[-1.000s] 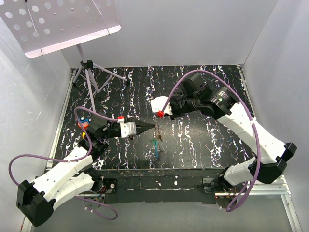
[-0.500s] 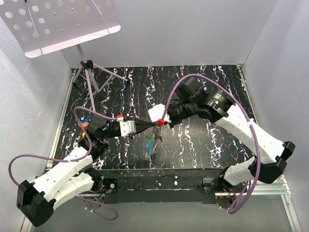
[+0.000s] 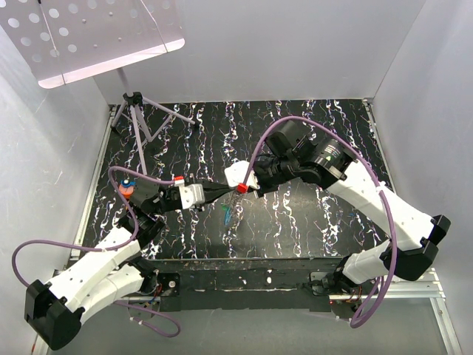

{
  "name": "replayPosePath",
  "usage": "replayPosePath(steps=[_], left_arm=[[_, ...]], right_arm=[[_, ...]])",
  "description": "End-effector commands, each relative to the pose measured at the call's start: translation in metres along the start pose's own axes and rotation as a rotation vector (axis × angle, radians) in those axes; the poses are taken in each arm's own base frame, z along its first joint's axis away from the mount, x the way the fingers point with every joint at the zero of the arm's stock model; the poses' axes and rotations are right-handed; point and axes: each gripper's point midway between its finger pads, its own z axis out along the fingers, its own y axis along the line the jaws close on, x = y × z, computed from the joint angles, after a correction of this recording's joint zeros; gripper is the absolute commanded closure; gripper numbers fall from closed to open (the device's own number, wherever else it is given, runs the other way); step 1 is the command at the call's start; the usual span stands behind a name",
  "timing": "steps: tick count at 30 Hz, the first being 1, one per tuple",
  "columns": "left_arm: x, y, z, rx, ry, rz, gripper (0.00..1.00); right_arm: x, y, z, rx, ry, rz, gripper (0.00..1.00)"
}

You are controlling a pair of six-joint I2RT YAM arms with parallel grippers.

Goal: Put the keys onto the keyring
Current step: Insert the key onto the keyring.

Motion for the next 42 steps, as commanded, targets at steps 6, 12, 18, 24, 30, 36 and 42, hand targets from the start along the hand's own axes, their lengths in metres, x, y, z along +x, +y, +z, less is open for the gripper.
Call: replayPosePath(steps=[6,12,18,24,30,36,42], left_arm=[[-0.024,0.011,-0.007,-0.057,-0.074,0.097,1.00],[-0.023,0.007,-0.006,-0.028,-0.075,0.101,1.00],[-0.021,0.006,-0.006,-0.020,-0.069,0.103,1.00],[-0.021,0.003,-0.004,-0.003,-0.072,0.093,1.00],[-0.021,0.002,-0.003,0.004,-0.076,0.087,1.00],[-0.021,0.007,-0.004,-0.023,-0.070,0.090,1.00],[-0.017,0.014,-0.005,-0.067,-0.051,0.085,1.00]], right_arm=[[-0.007,0.002,-0.006,0.017,-0.011,0.010,0.99],[-0.012,-0.023,-0.013,0.119,-0.001,0.011,0.99],[-0.005,-0.039,-0.020,0.185,0.027,0.018,0.99],[-0.010,-0.038,-0.016,0.158,0.008,0.019,0.99],[-0.016,-0.036,-0.012,0.121,-0.020,0.008,0.99],[-0.017,-0.018,-0.009,0.043,-0.038,0.001,0.99],[-0.017,-0.014,-0.011,0.038,-0.038,0.000,0.99]])
